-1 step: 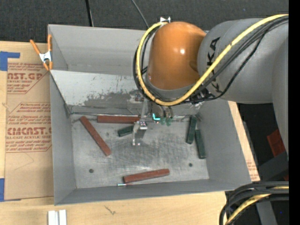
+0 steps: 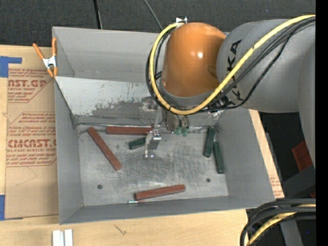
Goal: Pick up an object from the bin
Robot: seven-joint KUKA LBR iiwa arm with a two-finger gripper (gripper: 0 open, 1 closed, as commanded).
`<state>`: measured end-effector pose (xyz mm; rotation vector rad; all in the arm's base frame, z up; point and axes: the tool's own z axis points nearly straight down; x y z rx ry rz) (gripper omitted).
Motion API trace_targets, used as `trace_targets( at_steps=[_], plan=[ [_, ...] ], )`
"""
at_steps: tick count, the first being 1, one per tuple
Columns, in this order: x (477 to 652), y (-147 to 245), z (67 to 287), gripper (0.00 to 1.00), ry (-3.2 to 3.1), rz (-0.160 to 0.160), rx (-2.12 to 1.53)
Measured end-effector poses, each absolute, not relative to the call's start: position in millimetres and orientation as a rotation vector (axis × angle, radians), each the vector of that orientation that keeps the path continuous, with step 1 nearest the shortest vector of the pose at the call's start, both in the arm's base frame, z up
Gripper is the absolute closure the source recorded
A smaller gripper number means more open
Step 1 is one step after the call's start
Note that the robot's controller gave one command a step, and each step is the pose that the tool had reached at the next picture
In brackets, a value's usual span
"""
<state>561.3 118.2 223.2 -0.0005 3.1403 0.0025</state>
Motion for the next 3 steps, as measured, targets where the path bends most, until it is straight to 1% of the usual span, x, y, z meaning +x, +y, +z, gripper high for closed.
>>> trace_targets(
  at_steps=[1,2,3],
  plan=[
    [556.7,112.9,163.7,0.0,3.135,0.003,-0.043],
    [545.4,98.8,89.8,0.0,3.13,0.003,0.238],
    [586.7,58.9,81.1,1.0,3.122,0.005,0.215]
  ],
)
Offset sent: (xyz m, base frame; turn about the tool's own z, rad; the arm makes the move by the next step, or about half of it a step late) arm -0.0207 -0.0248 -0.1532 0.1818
